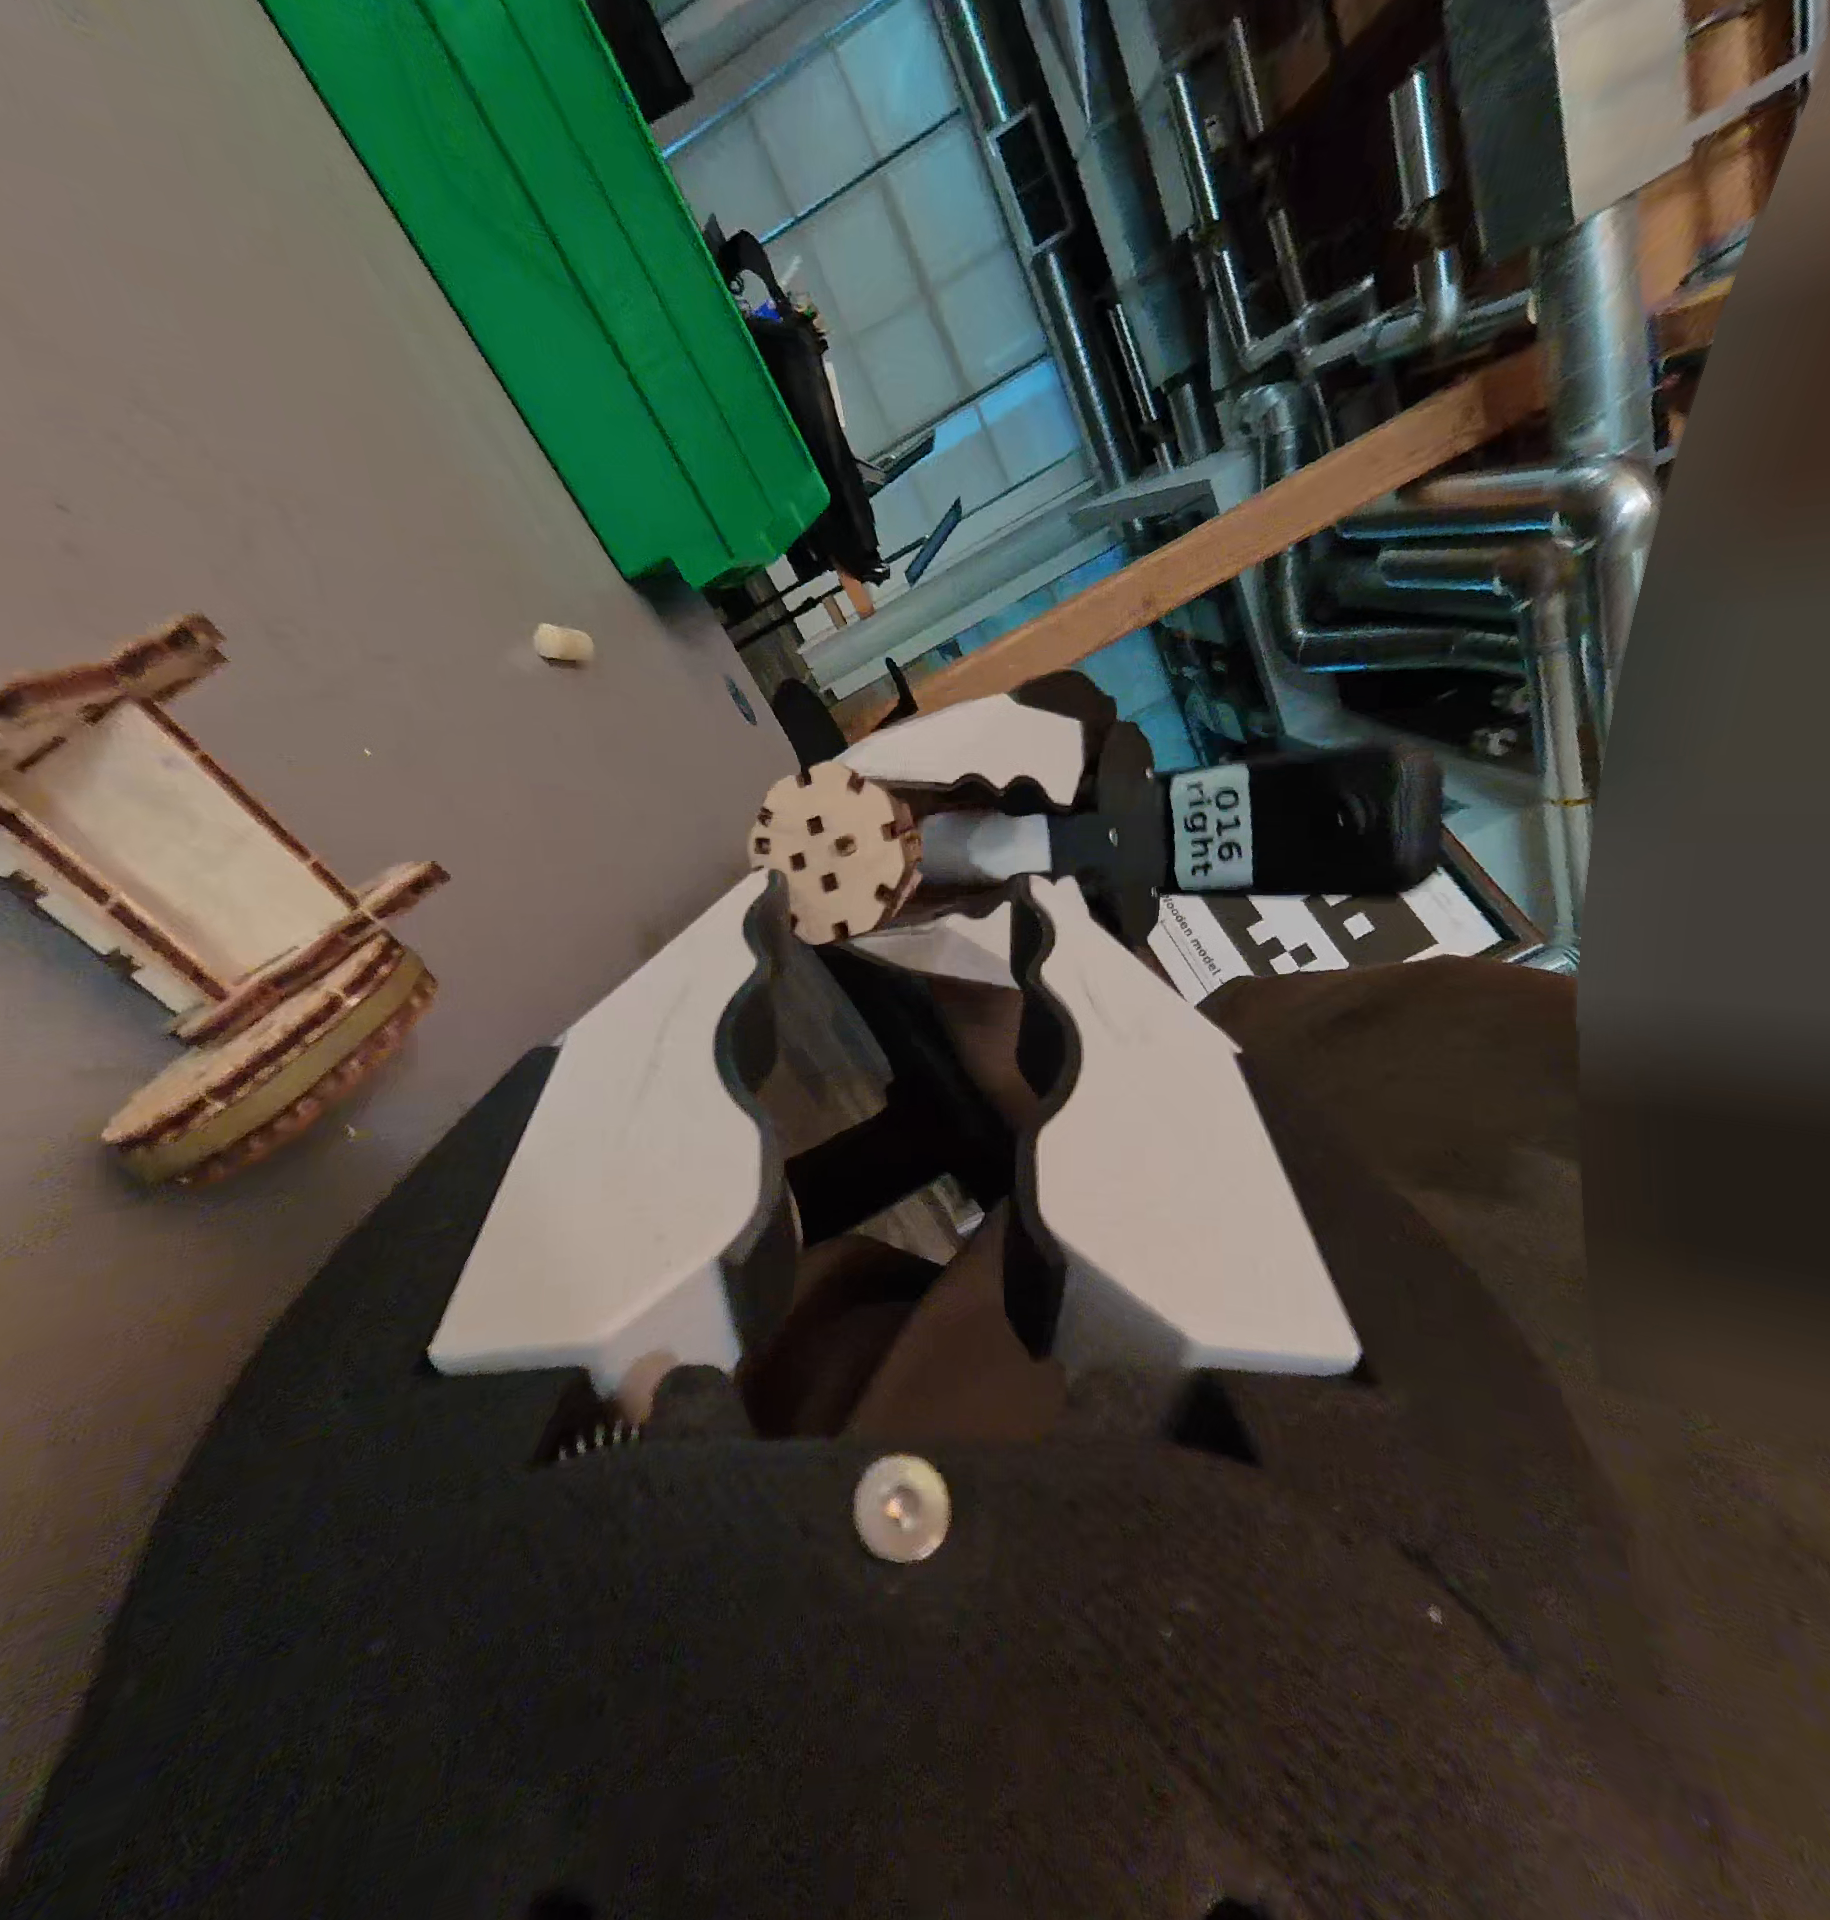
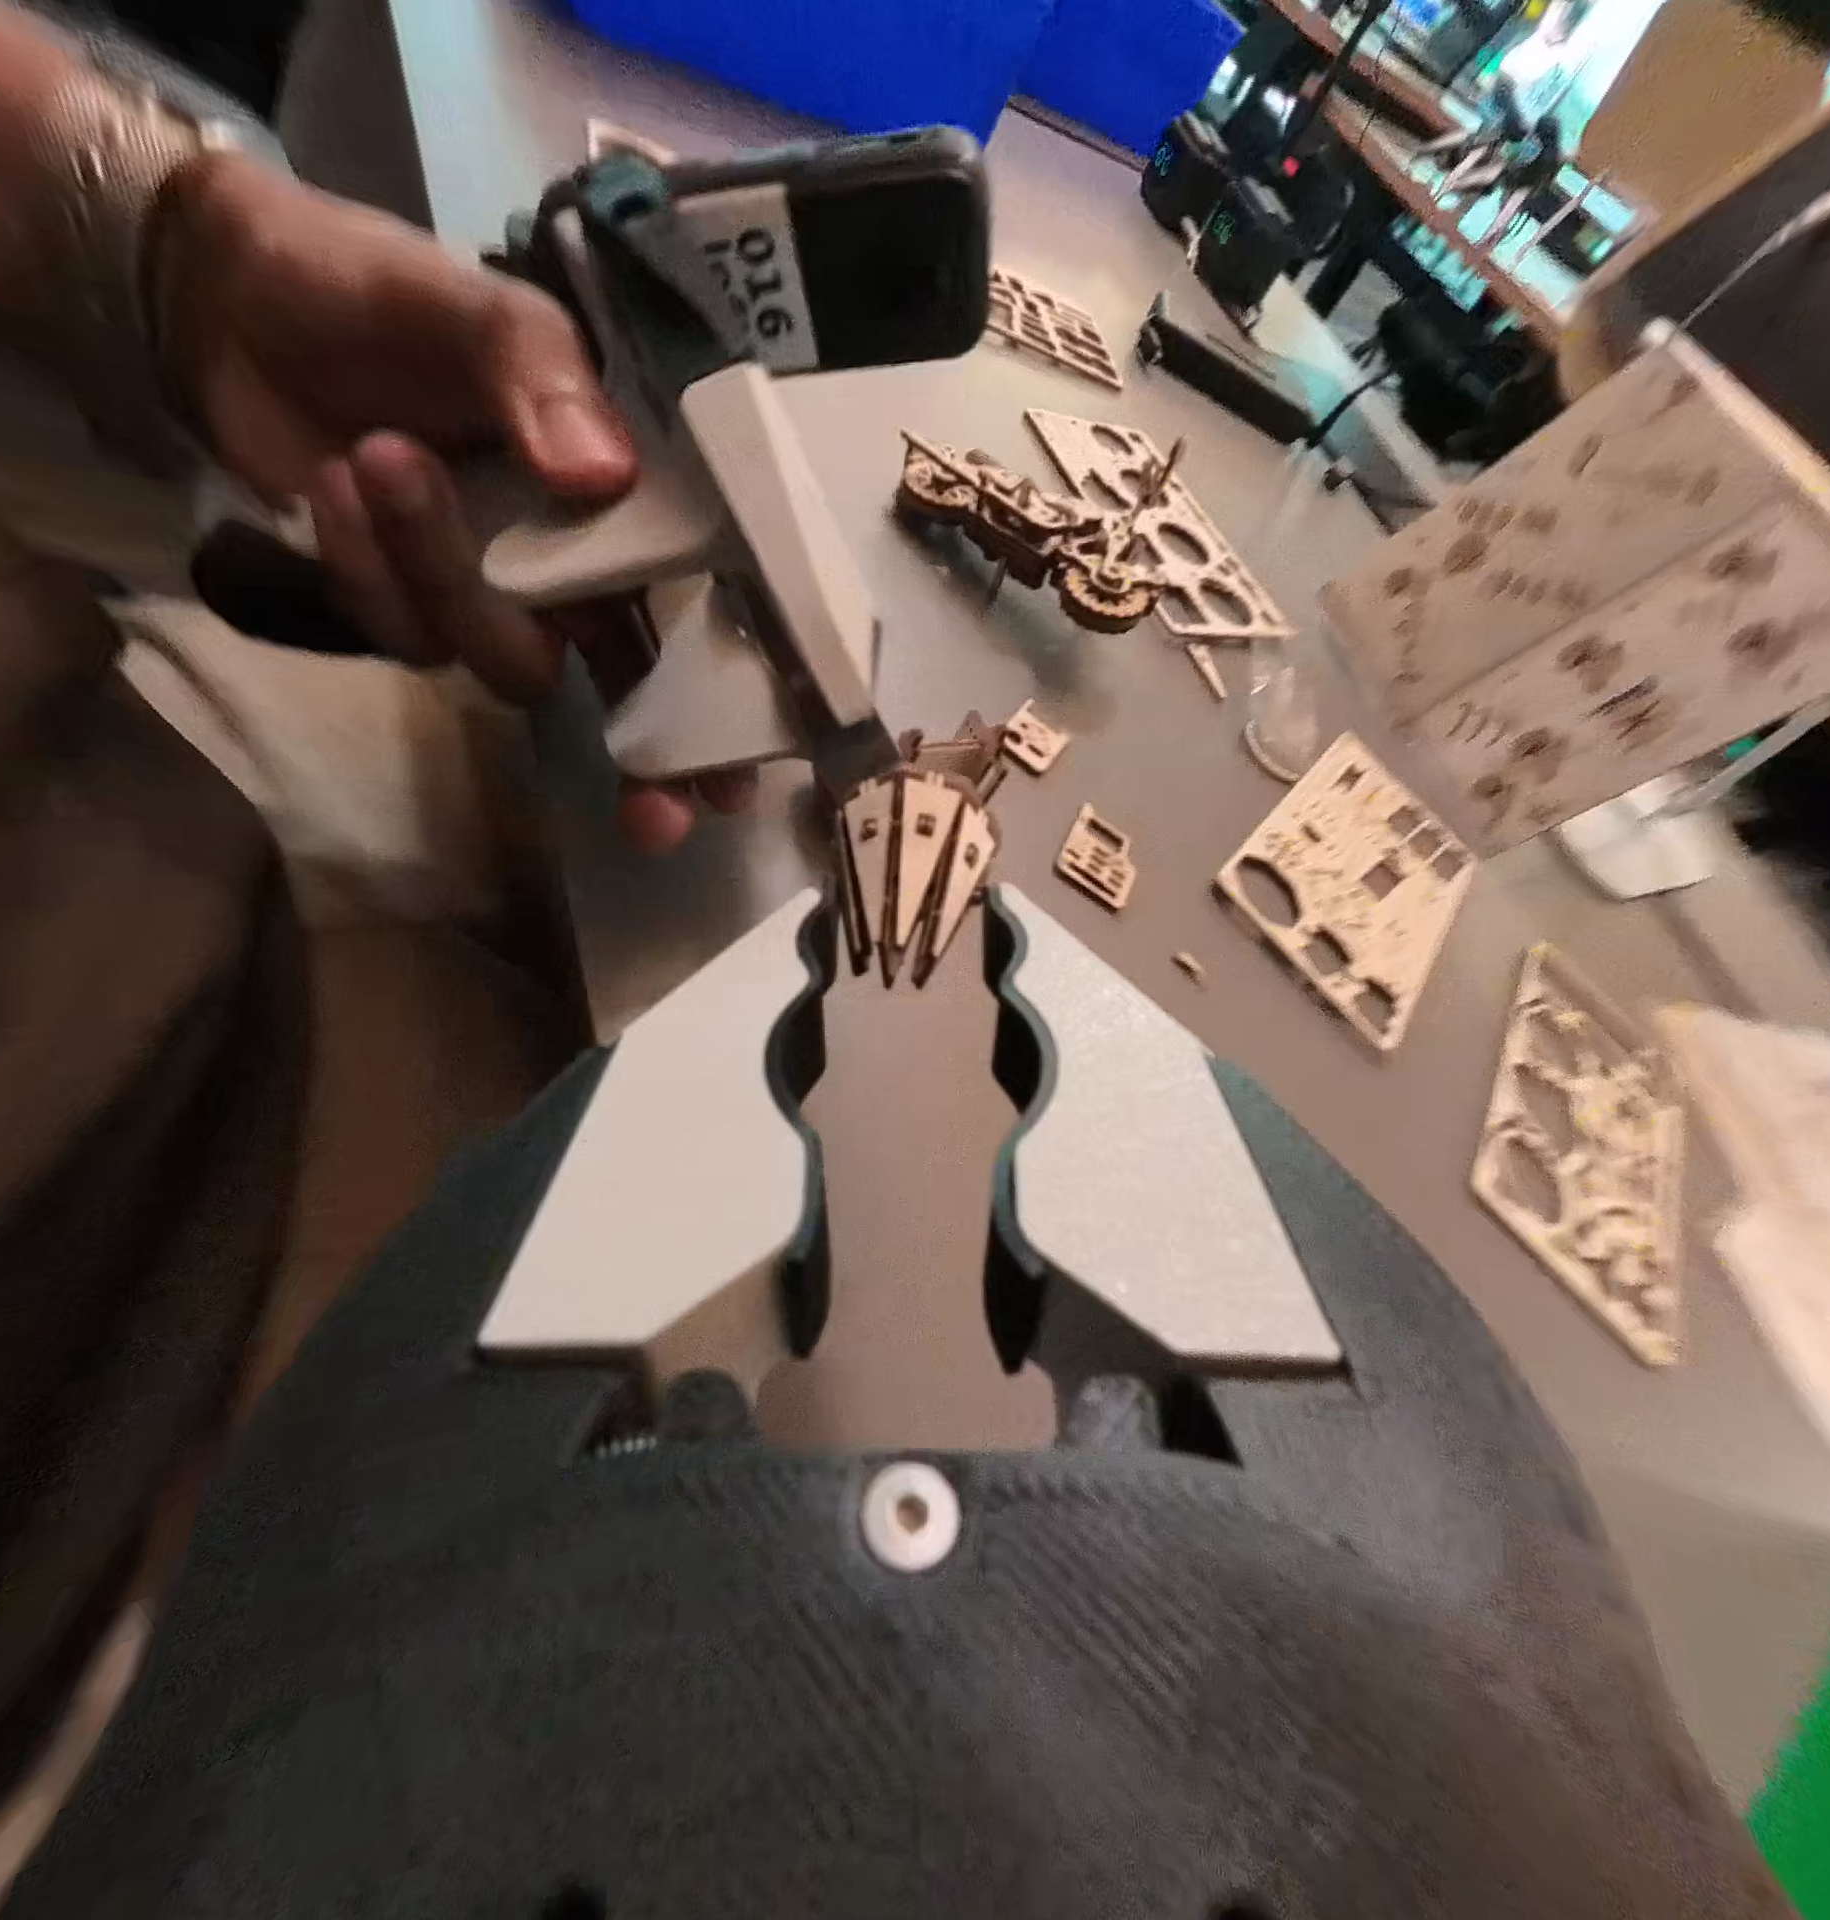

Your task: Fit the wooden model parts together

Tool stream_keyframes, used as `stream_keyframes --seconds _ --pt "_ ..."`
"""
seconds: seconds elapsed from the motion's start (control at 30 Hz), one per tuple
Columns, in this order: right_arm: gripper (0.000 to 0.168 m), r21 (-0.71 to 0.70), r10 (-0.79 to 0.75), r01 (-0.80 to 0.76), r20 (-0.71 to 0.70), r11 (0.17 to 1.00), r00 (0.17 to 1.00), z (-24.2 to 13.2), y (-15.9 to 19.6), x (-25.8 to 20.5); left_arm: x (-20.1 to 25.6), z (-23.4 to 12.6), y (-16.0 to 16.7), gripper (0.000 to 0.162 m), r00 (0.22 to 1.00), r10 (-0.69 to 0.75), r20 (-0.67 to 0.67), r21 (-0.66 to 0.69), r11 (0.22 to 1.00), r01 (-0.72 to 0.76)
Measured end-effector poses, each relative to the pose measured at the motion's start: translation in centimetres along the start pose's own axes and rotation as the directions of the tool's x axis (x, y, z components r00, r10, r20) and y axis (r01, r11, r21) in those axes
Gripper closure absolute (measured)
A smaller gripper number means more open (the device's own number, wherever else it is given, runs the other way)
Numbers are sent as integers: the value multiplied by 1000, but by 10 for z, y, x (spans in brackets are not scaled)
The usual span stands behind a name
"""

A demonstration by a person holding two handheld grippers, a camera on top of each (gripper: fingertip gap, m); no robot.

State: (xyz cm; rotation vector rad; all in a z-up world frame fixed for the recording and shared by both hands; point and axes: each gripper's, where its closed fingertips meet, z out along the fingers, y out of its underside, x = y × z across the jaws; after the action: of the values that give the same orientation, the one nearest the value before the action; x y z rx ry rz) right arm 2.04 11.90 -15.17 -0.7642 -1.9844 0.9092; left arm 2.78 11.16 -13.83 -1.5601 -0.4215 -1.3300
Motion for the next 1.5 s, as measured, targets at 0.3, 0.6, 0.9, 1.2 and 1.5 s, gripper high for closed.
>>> stream_keyframes --seconds 0.3,0.6,0.9,1.2,1.5 --pt "142 -6 -252 252 -102 968 962 -3 -12 -3 1 -2 0 137 1000 15 1 -2 1000 -15" --pt "139 -39 -256 253 -101 967 961 -2 -7 -3 -1 -3 -2 149 999 33 10 14 999 -33" --pt "157 -123 -79 69 -80 990 994 4 22 10 -11 -3 -1 135 993 73 89 -23 997 -72" --pt "135 -119 173 -182 -76 976 982 7 36 26 -7 -10 -11 137 995 71 74 17 997 -72" --pt "120 -182 257 -259 -34 948 966 34 44 40 -4 -10 -17 140 995 81 62 42 996 -83"
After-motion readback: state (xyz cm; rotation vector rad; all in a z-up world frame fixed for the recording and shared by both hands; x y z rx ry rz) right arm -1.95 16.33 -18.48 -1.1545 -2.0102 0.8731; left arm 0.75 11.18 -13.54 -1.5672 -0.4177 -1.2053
